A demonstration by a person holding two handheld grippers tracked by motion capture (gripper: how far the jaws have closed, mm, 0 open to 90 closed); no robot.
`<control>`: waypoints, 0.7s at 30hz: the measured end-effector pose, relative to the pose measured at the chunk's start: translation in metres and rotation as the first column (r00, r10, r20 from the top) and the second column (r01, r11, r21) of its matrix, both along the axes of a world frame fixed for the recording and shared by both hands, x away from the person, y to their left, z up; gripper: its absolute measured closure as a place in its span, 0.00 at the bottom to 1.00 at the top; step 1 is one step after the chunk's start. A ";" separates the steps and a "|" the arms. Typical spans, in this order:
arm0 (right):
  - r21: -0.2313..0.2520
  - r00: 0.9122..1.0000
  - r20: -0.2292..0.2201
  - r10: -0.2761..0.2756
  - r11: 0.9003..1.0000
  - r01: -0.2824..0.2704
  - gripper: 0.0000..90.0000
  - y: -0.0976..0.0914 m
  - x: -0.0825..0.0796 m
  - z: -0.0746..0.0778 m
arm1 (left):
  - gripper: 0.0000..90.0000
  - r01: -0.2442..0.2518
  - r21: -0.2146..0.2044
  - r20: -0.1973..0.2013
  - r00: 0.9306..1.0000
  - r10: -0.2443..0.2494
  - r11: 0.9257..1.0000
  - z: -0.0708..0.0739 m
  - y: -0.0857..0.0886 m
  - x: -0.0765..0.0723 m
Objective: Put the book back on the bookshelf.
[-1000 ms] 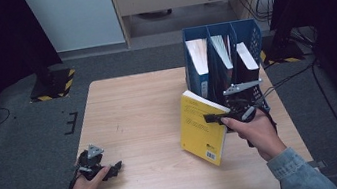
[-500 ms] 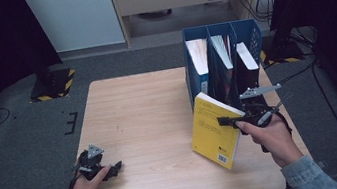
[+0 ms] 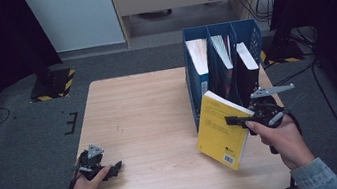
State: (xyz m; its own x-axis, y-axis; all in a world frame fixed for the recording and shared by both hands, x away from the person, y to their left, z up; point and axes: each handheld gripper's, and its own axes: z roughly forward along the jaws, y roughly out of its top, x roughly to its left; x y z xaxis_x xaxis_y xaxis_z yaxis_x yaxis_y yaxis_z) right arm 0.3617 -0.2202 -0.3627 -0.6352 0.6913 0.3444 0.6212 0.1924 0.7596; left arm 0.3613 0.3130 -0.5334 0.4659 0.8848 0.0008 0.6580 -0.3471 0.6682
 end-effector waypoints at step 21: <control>0.062 0.995 0.026 -0.096 0.994 0.094 0.83 -0.040 0.017 0.065 | 0.00 0.002 0.001 0.000 1.000 -0.002 1.000 0.000 0.000 0.000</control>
